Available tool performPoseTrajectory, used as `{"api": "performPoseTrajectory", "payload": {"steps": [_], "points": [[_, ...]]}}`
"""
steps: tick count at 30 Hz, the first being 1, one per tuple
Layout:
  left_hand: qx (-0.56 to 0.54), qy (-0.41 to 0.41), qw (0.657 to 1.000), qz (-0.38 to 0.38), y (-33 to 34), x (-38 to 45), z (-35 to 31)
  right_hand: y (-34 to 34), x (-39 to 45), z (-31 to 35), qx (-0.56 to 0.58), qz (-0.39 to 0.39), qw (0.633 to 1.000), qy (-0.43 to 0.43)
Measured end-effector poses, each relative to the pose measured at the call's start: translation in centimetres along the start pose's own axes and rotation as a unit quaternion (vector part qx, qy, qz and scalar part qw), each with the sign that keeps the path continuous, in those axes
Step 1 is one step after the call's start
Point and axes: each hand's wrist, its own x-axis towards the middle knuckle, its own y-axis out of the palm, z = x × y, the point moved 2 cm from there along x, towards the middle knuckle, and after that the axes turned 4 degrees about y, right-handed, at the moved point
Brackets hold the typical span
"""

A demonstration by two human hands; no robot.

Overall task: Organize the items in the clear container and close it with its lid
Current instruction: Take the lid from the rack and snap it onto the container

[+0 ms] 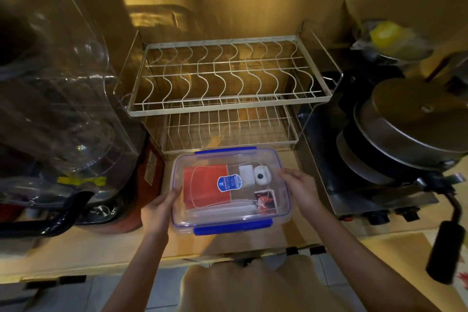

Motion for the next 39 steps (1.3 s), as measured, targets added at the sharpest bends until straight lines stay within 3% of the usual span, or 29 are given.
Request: {"api": "performPoseTrajectory", "payload": {"steps": [10,18,23,27,39], "points": [[-0.064,0.145,0.987,-0.039,-1.0,-4.6,-7.7,-3.7,-4.9,9.7,-0.084,0.006,0.98,-0.18],[-0.105,0.243,0.963,-0.054,-1.3,-6.9,-16.5,-3.6,-7.8,17.5,-0.022,-0.007,0.968,-0.25],[-0.155,0.237,0.959,-0.025,-0.6,-6.5,-20.1,-2.0,-7.1,21.2,0.031,-0.034,0.961,-0.273],[-0.21,0.199,0.954,0.08,1.0,-5.1,-22.8,-0.4,-5.1,24.0,0.07,-0.068,0.96,-0.264],[-0.156,0.159,0.972,0.08,3.8,2.5,-23.2,3.9,1.3,25.6,0.021,-0.066,0.971,-0.229]]}}
